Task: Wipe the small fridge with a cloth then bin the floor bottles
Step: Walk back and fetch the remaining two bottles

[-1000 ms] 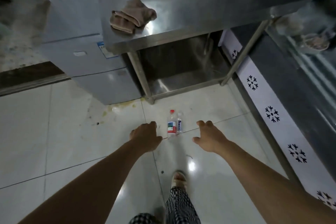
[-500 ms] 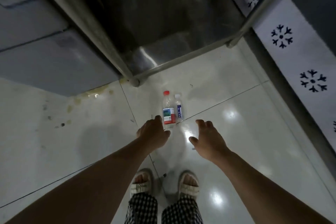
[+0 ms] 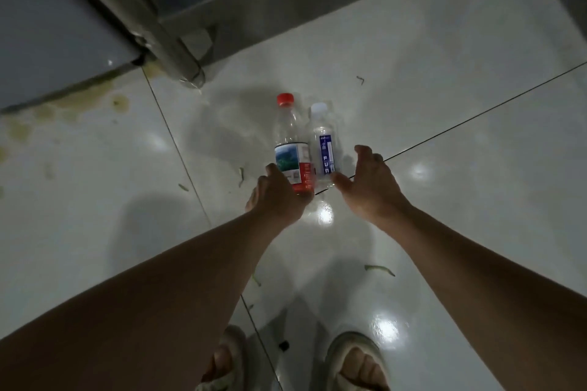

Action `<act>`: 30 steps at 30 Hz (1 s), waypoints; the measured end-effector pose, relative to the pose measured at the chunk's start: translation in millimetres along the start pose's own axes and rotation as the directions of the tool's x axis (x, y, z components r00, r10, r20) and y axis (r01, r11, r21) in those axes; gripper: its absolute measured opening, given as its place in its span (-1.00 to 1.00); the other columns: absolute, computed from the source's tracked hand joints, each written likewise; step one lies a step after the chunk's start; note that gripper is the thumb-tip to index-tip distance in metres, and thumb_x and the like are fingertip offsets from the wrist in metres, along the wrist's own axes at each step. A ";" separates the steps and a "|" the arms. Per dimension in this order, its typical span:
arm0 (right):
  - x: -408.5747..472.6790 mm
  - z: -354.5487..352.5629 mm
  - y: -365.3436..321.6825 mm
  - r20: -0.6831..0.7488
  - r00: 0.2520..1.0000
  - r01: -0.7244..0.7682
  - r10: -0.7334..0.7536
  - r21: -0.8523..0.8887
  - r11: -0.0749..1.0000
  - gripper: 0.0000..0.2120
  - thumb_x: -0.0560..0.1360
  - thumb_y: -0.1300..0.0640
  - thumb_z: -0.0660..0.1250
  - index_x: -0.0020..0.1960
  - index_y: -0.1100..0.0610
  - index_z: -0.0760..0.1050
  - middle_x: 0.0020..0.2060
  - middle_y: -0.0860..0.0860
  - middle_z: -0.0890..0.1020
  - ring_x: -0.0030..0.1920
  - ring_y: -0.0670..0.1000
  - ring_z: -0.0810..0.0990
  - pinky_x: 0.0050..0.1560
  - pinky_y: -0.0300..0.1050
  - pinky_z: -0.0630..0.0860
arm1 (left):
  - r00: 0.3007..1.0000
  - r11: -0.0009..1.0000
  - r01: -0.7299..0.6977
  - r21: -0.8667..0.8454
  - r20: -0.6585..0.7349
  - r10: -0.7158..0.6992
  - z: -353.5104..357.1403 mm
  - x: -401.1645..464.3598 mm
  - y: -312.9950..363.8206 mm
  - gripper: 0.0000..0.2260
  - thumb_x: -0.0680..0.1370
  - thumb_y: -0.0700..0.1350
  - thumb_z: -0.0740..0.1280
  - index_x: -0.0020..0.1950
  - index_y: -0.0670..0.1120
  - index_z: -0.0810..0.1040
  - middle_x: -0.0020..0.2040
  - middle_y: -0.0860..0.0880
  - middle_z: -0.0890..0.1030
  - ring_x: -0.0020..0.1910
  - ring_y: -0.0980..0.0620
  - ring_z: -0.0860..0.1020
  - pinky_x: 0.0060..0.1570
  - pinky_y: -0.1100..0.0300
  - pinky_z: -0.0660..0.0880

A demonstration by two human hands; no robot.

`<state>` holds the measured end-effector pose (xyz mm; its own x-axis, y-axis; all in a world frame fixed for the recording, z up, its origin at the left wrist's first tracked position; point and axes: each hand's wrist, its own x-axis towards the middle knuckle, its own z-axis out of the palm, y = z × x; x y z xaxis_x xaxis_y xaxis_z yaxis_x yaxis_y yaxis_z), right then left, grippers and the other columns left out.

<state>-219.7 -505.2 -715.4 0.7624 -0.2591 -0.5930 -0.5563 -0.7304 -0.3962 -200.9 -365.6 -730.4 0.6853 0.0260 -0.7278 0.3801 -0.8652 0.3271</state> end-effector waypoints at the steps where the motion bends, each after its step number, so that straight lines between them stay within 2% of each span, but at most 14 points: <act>1: 8.7 7.3 3.7 -0.009 1.000 0.005 -0.004 0.012 1.000 -0.41 0.52 -0.06 0.30 0.42 0.17 0.17 0.29 0.19 0.40 0.26 0.18 0.44 0.16 0.01 0.44 | 1.000 1.000 0.003 -0.027 0.000 -0.003 8.5 7.0 -2.0 -0.38 0.42 0.08 0.43 0.32 -0.14 0.23 0.19 -0.15 0.51 0.12 -0.16 0.52 0.09 -0.05 0.52; 4: 29.7 25.0 11.5 -0.025 1.000 0.017 -0.016 0.046 0.999 -0.43 0.53 -0.06 0.29 0.41 0.16 0.20 0.27 0.17 0.43 0.23 0.16 0.46 0.09 -0.04 0.43 | 0.998 0.995 0.000 -0.099 -0.059 -0.006 27.3 22.8 -5.3 -0.36 0.41 0.09 0.44 0.31 -0.13 0.22 0.18 -0.13 0.52 0.11 -0.13 0.54 0.08 -0.04 0.53; 9: 49.5 47.9 18.7 -0.044 0.999 0.035 -0.031 0.106 0.994 -0.50 0.53 -0.05 0.27 0.34 0.20 0.25 0.19 0.19 0.49 0.15 0.18 0.51 -0.01 -0.10 0.39 | 0.986 0.983 -0.052 -0.176 -0.164 0.023 39.1 39.0 -9.8 -0.40 0.40 0.07 0.45 0.28 -0.10 0.23 0.13 -0.08 0.55 0.04 -0.08 0.57 -0.09 0.11 0.53; 15: 61.7 57.0 19.1 -0.019 1.000 -0.010 0.013 0.150 0.989 -0.47 0.46 -0.07 0.37 0.25 0.24 0.32 0.08 0.13 0.55 0.03 0.12 0.56 -0.15 -0.22 0.38 | 0.989 0.977 -0.033 -0.210 -0.149 0.001 35.2 44.1 -13.3 -0.44 0.39 0.00 0.47 0.24 -0.10 0.24 0.11 -0.09 0.55 0.03 -0.09 0.56 -0.05 0.10 0.54; 17: 62.3 54.8 17.6 0.033 0.998 -0.052 0.047 0.149 0.988 -0.47 0.44 -0.07 0.40 0.23 0.24 0.34 0.00 0.08 0.53 -0.14 0.00 0.53 -0.34 -0.33 0.35 | 0.993 0.974 -0.011 -0.225 -0.115 -0.015 29.4 41.3 -16.3 -0.45 0.39 -0.03 0.47 0.23 -0.11 0.25 0.09 -0.09 0.54 0.02 -0.09 0.56 -0.03 0.08 0.55; 18: 61.1 53.0 17.1 0.067 0.996 -0.074 0.065 0.147 0.986 -0.46 0.42 -0.07 0.41 0.23 0.24 0.36 0.01 0.08 0.52 -0.17 -0.01 0.52 -0.39 -0.33 0.35 | 0.995 0.973 -0.003 -0.230 -0.101 -0.020 25.5 38.8 -17.6 -0.45 0.40 -0.04 0.47 0.24 -0.12 0.26 0.07 -0.09 0.53 0.00 -0.08 0.56 -0.02 0.07 0.56; 20: 54.8 48.2 15.6 0.126 0.986 -0.125 0.109 0.129 0.984 -0.41 0.40 -0.10 0.41 0.26 0.25 0.38 0.10 0.14 0.48 -0.08 0.08 0.54 -0.32 -0.21 0.43 | 0.995 0.974 0.015 -0.224 -0.093 -0.037 15.1 31.6 -19.6 -0.46 0.41 -0.03 0.46 0.24 -0.12 0.25 0.03 -0.06 0.50 -0.05 -0.04 0.53 -0.06 0.10 0.54; 21: 48.7 44.2 13.8 0.144 0.980 -0.150 0.134 0.110 0.982 -0.40 0.40 -0.11 0.40 0.27 0.24 0.36 0.12 0.15 0.42 -0.08 0.11 0.51 -0.31 -0.20 0.41 | 0.994 0.977 0.027 -0.212 -0.098 -0.049 8.2 27.0 -20.1 -0.46 0.41 -0.02 0.46 0.24 -0.12 0.25 0.01 -0.04 0.48 -0.07 -0.03 0.51 -0.09 0.11 0.52; 23: 32.4 33.4 8.1 0.155 0.974 -0.175 0.164 0.059 0.983 -0.37 0.42 -0.14 0.38 0.30 0.24 0.30 0.13 0.15 0.31 -0.15 0.08 0.43 -0.33 -0.21 0.33 | 0.993 0.985 0.042 -0.170 -0.101 -0.060 -7.4 14.8 -19.5 -0.47 0.42 0.00 0.44 0.24 -0.11 0.25 0.03 -0.05 0.49 -0.06 -0.04 0.51 -0.05 0.09 0.53; 25: 12.4 16.9 -1.0 0.149 0.978 -0.149 0.145 0.011 0.989 -0.34 0.44 -0.15 0.37 0.32 0.24 0.26 0.09 0.13 0.27 -0.12 0.08 0.40 -0.22 -0.19 0.34 | 0.994 0.994 0.031 -0.109 -0.101 -0.043 -26.6 -3.0 -16.5 -0.48 0.43 0.01 0.42 0.25 -0.11 0.25 0.07 -0.07 0.52 -0.06 -0.04 0.51 -0.03 0.09 0.52; 30: -48.5 -46.0 -42.5 0.125 0.990 -0.065 0.067 -0.019 0.998 -0.36 0.46 -0.07 0.39 0.32 0.31 0.26 0.22 0.24 0.37 0.14 0.20 0.49 -0.02 -0.14 0.43 | 0.988 0.995 -0.007 0.104 -0.155 0.023 -89.7 -67.4 3.1 -0.51 0.48 0.08 0.35 0.26 -0.11 0.25 0.16 -0.11 0.53 0.09 -0.13 0.54 0.04 0.04 0.44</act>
<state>-217.9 -490.6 -637.6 0.6765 -0.2263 -0.7008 -0.5980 -0.7241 -0.3434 -190.2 -325.1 -626.2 0.7821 0.0836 -0.6176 0.3090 -0.9125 0.2679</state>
